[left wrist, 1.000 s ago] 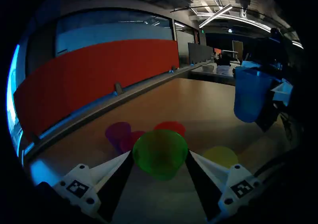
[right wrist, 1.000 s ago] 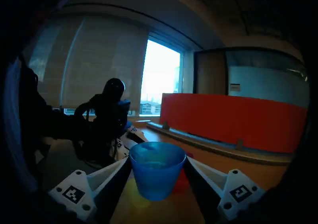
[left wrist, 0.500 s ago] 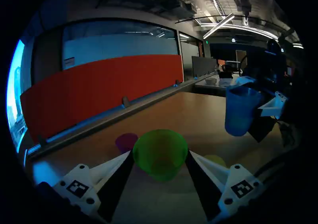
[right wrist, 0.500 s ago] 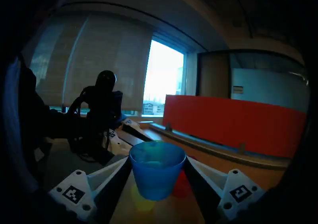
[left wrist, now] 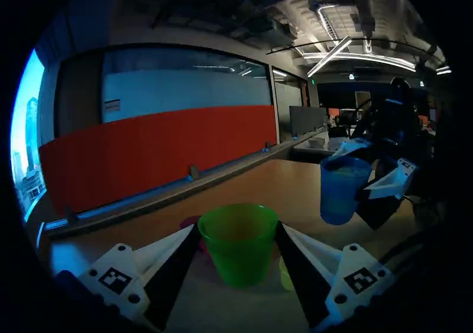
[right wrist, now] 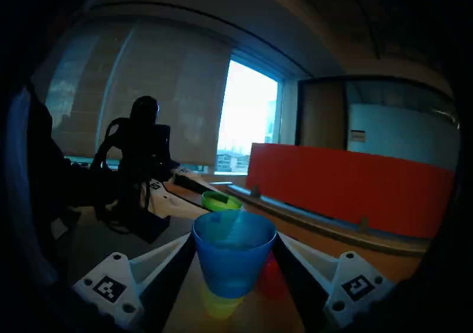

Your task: Pour water

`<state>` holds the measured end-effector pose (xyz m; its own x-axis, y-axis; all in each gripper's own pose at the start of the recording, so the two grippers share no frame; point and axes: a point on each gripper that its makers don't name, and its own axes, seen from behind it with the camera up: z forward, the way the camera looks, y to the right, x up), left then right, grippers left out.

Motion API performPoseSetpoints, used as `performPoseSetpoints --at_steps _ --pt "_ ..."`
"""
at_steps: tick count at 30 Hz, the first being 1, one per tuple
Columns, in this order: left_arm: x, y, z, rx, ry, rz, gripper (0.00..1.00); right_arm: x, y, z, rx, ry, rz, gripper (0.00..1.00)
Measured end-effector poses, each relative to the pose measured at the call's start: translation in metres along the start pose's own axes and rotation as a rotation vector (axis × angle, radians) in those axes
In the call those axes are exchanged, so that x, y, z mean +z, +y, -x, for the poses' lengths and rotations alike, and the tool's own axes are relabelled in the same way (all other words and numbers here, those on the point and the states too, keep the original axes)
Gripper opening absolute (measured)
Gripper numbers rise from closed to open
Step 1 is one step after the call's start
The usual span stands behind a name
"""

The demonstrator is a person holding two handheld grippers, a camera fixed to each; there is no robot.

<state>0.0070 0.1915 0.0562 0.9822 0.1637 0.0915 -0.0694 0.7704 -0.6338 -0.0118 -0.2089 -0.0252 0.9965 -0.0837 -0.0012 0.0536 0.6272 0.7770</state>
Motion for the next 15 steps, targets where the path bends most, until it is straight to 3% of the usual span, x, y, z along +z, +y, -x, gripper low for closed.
performPoseSetpoints --at_steps 6,15 --pt "-0.009 0.001 -0.006 -0.025 0.018 0.006 0.89 0.003 -0.003 -0.002 -0.004 0.0 -0.005 0.91" --pt "-0.02 0.008 -0.01 -0.012 0.032 0.018 0.89 0.01 -0.008 -0.008 -0.016 -0.001 -0.012 0.91"
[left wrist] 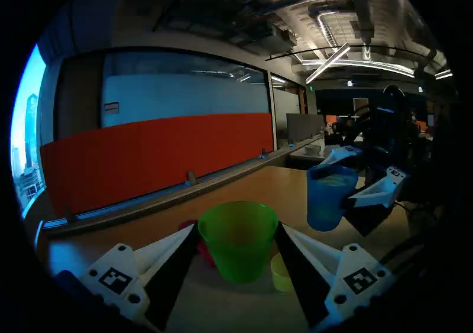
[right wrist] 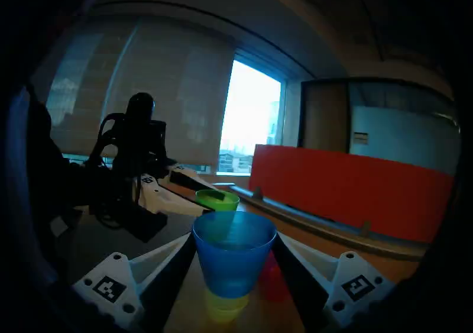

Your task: Pour water

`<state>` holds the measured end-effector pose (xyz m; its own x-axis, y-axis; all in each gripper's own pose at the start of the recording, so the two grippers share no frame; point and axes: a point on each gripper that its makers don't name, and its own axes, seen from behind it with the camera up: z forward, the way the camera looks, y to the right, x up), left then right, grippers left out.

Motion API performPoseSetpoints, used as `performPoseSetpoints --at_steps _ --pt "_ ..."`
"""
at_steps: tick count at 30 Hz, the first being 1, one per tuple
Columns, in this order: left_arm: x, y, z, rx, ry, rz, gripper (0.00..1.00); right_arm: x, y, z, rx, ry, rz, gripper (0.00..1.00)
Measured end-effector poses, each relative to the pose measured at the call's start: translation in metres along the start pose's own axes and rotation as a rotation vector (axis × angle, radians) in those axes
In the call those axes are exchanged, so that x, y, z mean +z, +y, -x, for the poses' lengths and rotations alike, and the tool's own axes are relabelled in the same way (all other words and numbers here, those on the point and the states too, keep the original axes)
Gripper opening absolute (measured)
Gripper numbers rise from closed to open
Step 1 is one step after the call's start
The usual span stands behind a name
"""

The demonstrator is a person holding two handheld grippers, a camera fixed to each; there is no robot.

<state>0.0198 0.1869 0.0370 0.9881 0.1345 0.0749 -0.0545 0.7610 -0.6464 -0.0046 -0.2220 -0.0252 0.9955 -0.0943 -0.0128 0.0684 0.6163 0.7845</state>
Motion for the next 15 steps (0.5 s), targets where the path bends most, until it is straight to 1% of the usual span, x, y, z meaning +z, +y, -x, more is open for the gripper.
performPoseSetpoints --at_steps 15 --pt "-0.018 0.026 0.002 -0.009 -0.005 0.043 0.89 0.01 0.003 -0.011 -0.043 -0.025 -0.011 0.91"
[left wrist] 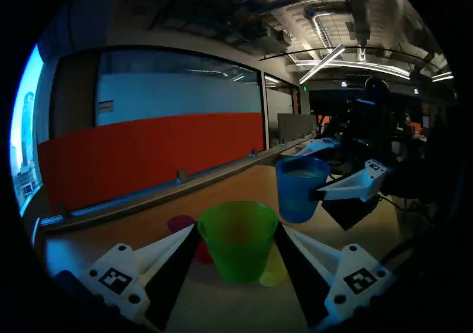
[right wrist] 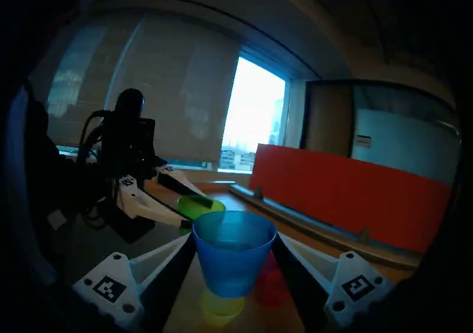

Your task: Pour water

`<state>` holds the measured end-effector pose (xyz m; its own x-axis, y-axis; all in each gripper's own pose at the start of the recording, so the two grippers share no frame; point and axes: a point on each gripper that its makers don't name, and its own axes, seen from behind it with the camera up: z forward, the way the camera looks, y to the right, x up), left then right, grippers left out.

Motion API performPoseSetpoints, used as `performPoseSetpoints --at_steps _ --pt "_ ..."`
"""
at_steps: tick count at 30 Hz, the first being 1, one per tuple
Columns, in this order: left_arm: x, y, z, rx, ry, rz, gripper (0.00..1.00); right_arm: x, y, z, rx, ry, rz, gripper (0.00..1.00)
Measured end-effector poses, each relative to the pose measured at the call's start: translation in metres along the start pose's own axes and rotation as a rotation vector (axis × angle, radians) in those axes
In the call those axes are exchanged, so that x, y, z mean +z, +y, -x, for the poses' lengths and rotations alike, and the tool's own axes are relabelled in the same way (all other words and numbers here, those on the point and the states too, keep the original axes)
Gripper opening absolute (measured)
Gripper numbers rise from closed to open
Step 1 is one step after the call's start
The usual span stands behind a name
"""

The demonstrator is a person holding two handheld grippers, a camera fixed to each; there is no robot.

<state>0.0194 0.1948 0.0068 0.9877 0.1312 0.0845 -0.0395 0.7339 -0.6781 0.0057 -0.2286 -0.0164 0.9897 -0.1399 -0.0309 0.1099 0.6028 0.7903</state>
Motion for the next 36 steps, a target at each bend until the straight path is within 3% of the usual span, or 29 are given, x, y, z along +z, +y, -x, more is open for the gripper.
performPoseSetpoints --at_steps 17,36 --pt "-0.011 0.021 0.005 -0.013 -0.001 0.033 0.88 0.014 0.015 -0.013 -0.119 -0.032 -0.021 0.91" --pt "-0.009 0.037 0.01 -0.015 -0.001 0.066 0.89 0.025 0.021 -0.025 -0.335 -0.058 -0.043 0.91"
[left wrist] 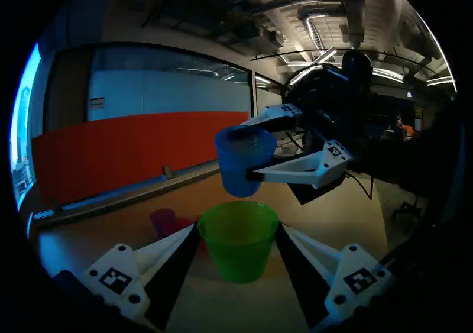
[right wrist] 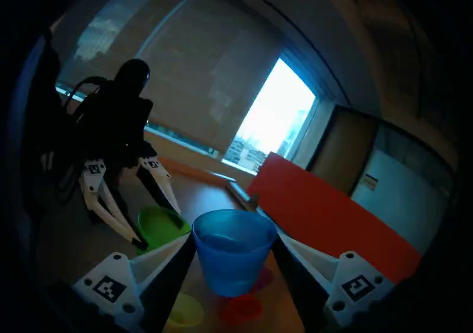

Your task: Pour water

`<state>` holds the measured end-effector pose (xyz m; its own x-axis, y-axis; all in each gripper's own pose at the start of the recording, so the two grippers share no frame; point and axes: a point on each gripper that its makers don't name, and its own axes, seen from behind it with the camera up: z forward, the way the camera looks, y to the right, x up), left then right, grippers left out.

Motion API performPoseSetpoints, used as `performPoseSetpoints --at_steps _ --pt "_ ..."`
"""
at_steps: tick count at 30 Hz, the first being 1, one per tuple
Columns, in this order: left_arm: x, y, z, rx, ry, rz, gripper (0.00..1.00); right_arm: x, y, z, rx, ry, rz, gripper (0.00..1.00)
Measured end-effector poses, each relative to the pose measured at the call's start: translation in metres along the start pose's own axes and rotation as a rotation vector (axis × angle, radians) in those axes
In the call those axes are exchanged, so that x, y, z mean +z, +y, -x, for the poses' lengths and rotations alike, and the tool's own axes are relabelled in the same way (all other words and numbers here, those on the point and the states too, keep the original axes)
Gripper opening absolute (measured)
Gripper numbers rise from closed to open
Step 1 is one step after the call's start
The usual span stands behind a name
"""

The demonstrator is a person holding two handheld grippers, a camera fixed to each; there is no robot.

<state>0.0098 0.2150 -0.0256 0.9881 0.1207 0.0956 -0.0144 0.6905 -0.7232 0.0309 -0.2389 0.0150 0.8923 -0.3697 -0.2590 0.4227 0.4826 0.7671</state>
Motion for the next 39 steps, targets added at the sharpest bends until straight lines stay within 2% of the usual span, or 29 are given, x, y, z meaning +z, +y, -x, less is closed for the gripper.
performPoseSetpoints --at_steps 20,39 --pt "0.002 0.007 -0.004 0.009 0.013 0.014 0.88 0.007 0.008 -0.008 -0.235 -0.051 -0.012 0.91" --pt "0.004 0.014 -0.011 0.014 0.027 0.03 0.88 0.011 0.008 -0.02 -0.379 -0.078 -0.029 0.91"
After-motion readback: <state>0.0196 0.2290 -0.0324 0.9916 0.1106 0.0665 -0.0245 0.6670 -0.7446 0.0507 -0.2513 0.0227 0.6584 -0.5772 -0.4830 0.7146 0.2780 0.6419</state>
